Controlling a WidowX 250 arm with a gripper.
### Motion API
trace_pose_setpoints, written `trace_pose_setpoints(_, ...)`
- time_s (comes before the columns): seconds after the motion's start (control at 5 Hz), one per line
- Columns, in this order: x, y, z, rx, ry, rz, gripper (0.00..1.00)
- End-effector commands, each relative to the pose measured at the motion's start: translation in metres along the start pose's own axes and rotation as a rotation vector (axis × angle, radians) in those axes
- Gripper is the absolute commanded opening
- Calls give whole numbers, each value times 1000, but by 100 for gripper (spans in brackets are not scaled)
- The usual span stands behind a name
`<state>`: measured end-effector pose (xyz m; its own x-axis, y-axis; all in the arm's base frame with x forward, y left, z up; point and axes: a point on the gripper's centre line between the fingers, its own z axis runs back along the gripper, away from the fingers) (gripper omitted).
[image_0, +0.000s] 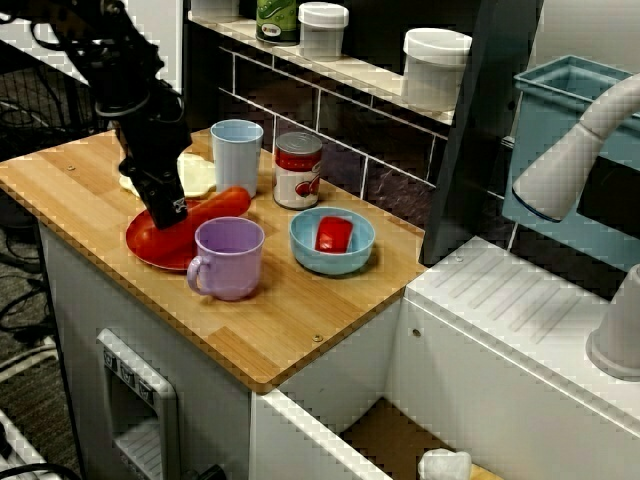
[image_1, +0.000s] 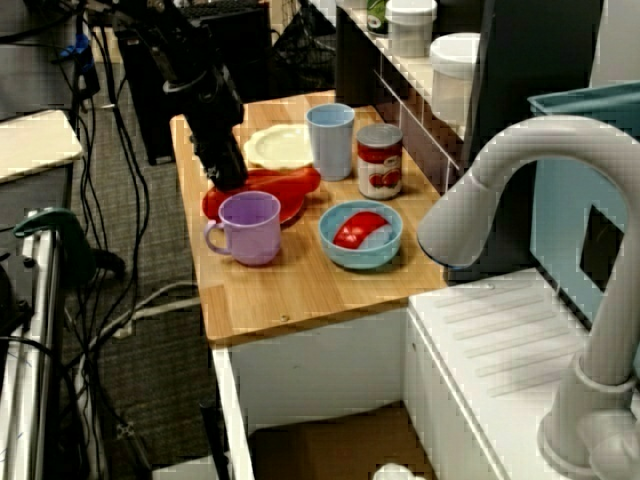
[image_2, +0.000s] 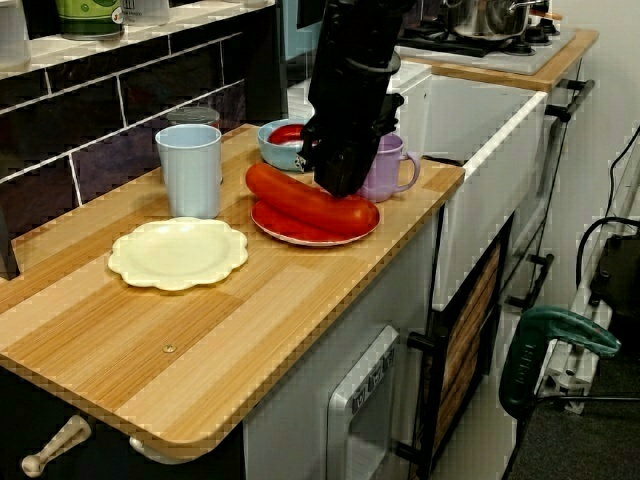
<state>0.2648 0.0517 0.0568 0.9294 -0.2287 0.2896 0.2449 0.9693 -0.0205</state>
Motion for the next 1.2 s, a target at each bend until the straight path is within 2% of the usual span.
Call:
trace_pose_setpoints(0.0, 7, 1, 11, 3, -22, 6, 0)
trace_pose_setpoints(0.4, 9, -12, 2, -4, -12, 9, 0)
trace_pose_setpoints(1.0, 14, -48, 5, -71, 15, 3, 0)
